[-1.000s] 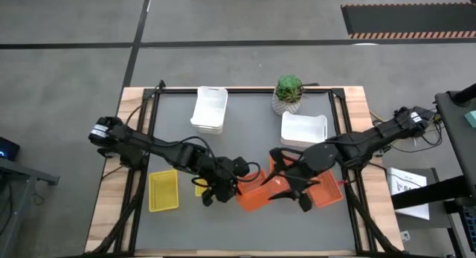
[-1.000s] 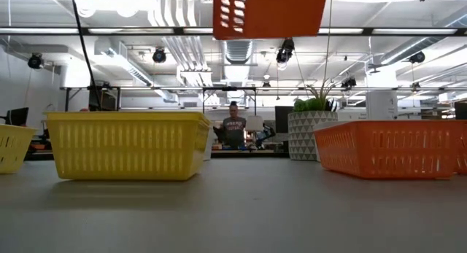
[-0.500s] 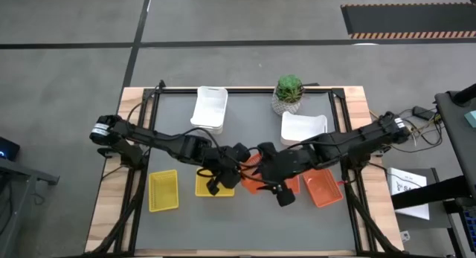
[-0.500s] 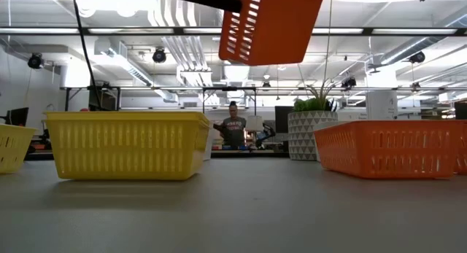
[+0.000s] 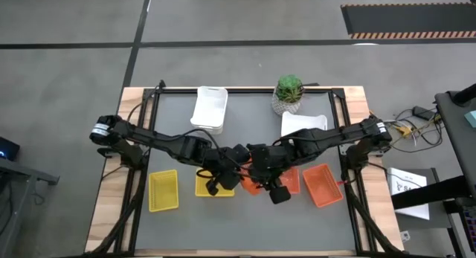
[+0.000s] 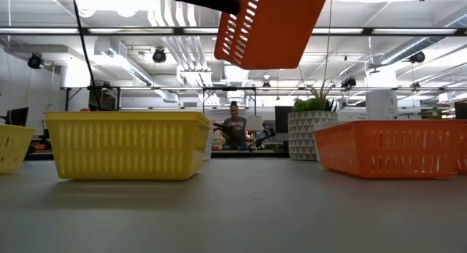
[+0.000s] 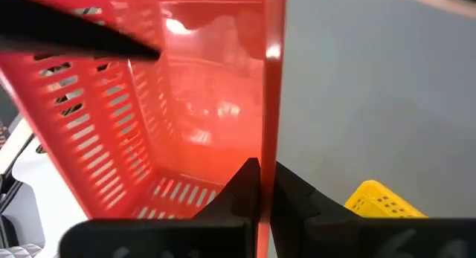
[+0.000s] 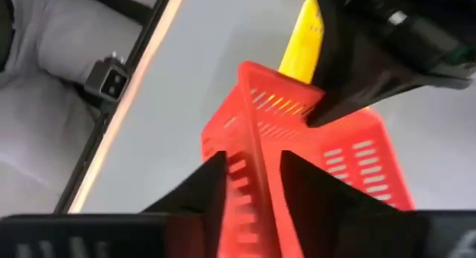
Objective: Stack baskets by color
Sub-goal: Stack the top orange bin on the middle orange bin
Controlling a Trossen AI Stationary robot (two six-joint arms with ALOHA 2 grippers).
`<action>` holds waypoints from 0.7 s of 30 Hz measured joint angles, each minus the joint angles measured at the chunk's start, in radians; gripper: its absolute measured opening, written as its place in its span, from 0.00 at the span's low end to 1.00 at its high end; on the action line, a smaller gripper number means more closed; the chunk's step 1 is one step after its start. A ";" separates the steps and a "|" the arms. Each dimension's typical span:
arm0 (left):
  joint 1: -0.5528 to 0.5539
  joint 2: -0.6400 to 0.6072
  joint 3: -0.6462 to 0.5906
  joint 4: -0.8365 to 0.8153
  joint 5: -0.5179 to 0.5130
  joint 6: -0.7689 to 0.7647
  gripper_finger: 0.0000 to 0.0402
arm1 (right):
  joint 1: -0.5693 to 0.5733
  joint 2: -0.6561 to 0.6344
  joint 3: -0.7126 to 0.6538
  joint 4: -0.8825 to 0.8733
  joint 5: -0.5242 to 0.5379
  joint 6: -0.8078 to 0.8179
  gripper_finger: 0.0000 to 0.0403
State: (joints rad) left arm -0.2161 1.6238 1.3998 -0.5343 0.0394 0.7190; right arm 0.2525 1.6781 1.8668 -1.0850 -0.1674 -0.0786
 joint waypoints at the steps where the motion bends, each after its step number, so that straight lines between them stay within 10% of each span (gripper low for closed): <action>1: 0.000 0.000 0.000 0.001 -0.001 0.004 0.00 | -0.002 0.012 0.013 -0.018 -0.002 -0.012 0.25; 6: 0.000 0.000 -0.002 0.008 -0.001 0.001 0.06 | -0.002 0.045 0.053 -0.079 0.002 -0.070 0.05; 21: -0.001 -0.076 -0.014 -0.004 -0.126 0.025 0.33 | -0.003 0.030 0.008 -0.088 0.013 -0.050 0.02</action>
State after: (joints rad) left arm -0.2169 1.5473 1.3861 -0.5383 -0.0868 0.7444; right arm 0.2497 1.7084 1.8750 -1.1732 -0.1547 -0.1284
